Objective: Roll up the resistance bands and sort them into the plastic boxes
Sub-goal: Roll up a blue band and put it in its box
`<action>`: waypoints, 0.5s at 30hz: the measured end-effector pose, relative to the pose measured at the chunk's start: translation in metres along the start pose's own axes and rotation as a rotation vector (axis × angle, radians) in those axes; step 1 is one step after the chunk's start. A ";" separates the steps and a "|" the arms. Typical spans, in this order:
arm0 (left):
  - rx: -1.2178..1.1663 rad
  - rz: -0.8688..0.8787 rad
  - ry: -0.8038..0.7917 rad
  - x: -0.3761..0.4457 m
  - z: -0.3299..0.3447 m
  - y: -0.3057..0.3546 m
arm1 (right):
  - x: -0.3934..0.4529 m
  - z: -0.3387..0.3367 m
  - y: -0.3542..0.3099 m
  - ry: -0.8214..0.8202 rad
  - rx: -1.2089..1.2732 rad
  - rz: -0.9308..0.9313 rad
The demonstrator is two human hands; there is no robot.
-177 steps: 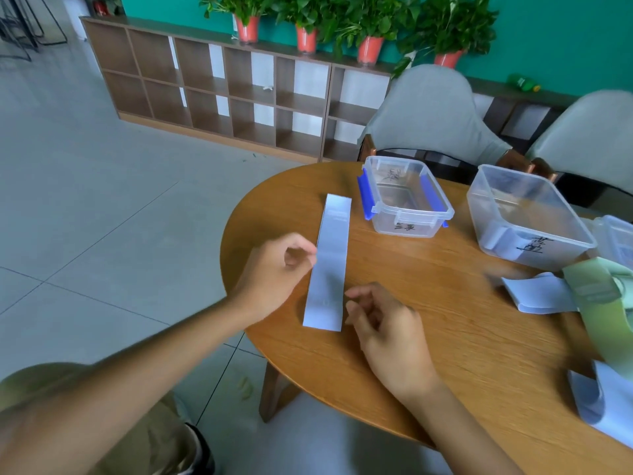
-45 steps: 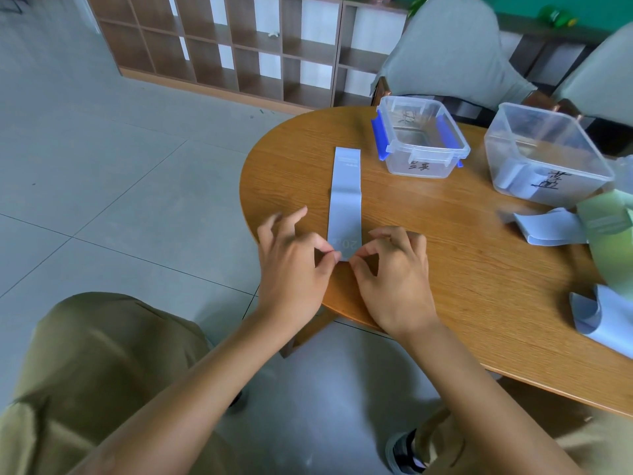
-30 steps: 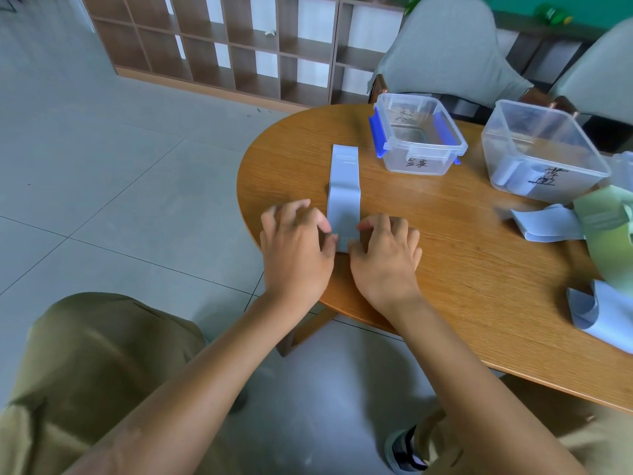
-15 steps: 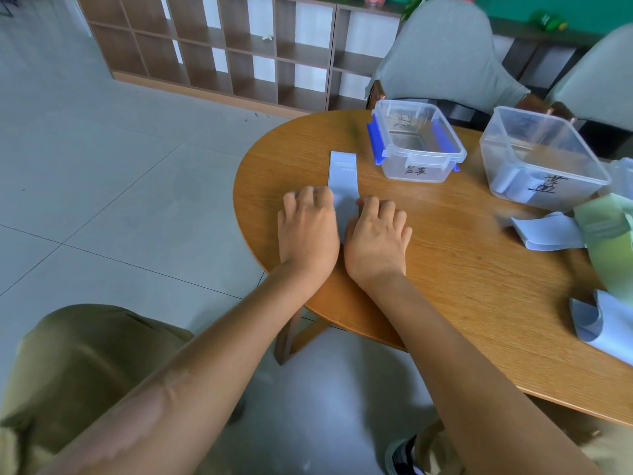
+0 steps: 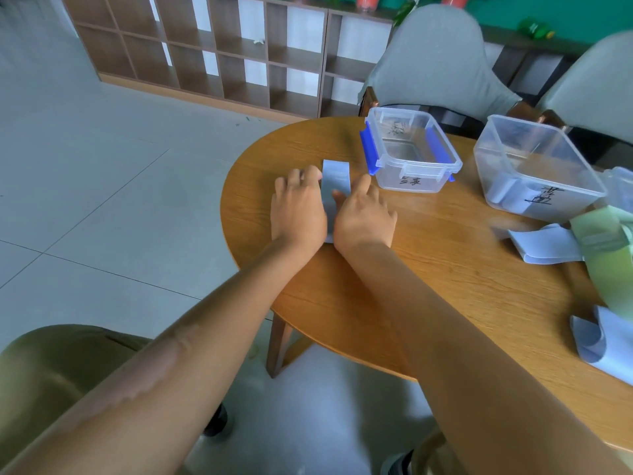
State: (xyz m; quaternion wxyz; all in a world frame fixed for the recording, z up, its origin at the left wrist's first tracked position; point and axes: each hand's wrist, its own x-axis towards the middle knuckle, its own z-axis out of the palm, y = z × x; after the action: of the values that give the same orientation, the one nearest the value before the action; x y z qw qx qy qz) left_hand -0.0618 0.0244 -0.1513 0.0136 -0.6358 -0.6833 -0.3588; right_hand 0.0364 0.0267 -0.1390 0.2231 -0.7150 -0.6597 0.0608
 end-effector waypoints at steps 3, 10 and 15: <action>-0.009 0.000 -0.016 0.012 0.006 0.000 | 0.011 0.002 -0.004 -0.018 -0.059 0.014; -0.193 -0.110 0.016 0.024 0.011 -0.008 | 0.027 0.003 -0.010 -0.028 -0.187 0.064; -0.466 -0.165 -0.039 -0.003 -0.016 -0.019 | 0.030 0.008 -0.010 0.000 -0.162 0.068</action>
State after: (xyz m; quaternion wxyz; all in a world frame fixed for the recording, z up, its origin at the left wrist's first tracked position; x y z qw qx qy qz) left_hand -0.0852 0.0150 -0.1495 -0.1760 -0.5708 -0.6318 -0.4940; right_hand 0.0281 0.0576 -0.1358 0.1622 -0.7529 -0.6377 0.0149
